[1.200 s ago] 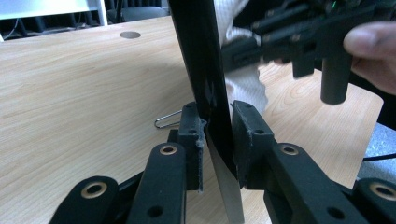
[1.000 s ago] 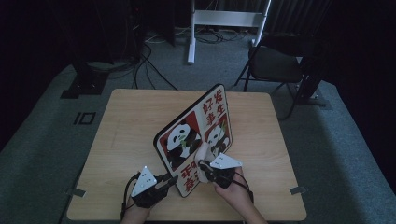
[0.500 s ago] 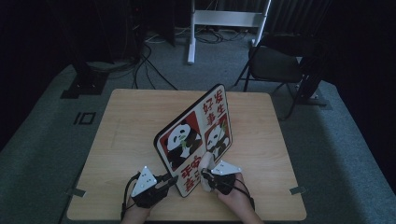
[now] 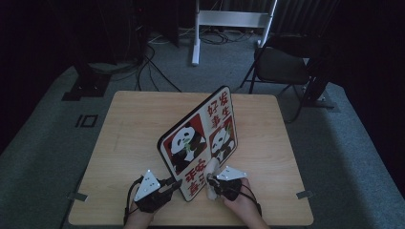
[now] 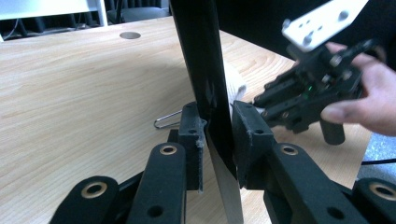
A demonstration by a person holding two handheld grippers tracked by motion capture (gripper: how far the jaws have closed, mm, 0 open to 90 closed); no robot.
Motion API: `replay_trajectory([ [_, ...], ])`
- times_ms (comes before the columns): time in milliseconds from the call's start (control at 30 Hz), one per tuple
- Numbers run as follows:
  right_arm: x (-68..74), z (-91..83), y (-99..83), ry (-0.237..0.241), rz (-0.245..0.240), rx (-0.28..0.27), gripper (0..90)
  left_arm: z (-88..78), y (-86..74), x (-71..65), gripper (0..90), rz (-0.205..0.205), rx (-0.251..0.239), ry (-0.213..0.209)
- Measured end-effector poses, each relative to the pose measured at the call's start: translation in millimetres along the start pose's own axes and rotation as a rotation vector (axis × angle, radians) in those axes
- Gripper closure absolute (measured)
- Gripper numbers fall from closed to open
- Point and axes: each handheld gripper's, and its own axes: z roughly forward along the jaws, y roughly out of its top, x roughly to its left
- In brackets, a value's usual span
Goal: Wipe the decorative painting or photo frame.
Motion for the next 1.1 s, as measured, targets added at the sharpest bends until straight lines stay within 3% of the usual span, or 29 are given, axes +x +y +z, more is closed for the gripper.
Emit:
replay_trajectory([
  [167,3.2,-18.9,29.8,0.011,-0.009,-0.094,81.7,0.0,0.0,0.4,75.6,0.000,0.001,-0.001],
  [467,15.2,-63.5,110.5,0.043,-0.082,-0.302,81.6,0.0,0.2,0.8,75.6,-0.001,0.002,-0.002],
  [533,16.1,-68.5,119.3,0.044,-0.089,-0.324,81.6,-0.1,0.3,1.0,75.6,0.001,0.004,-0.001],
  [600,18.2,-82.6,145.3,0.034,-0.112,-0.390,81.6,0.1,0.3,1.0,75.7,-0.002,0.002,-0.003],
  [667,20.8,-88.8,159.7,0.030,-0.128,-0.421,81.6,0.0,0.2,1.4,75.7,-0.004,0.003,-0.005],
  [867,31.9,-97.2,192.7,0.038,-0.171,-0.475,81.6,0.0,0.5,1.1,75.7,-0.002,0.005,-0.003],
  [1100,41.0,-90.6,205.0,0.045,-0.191,-0.479,81.6,0.0,0.9,1.3,75.7,0.001,0.007,-0.005],
])
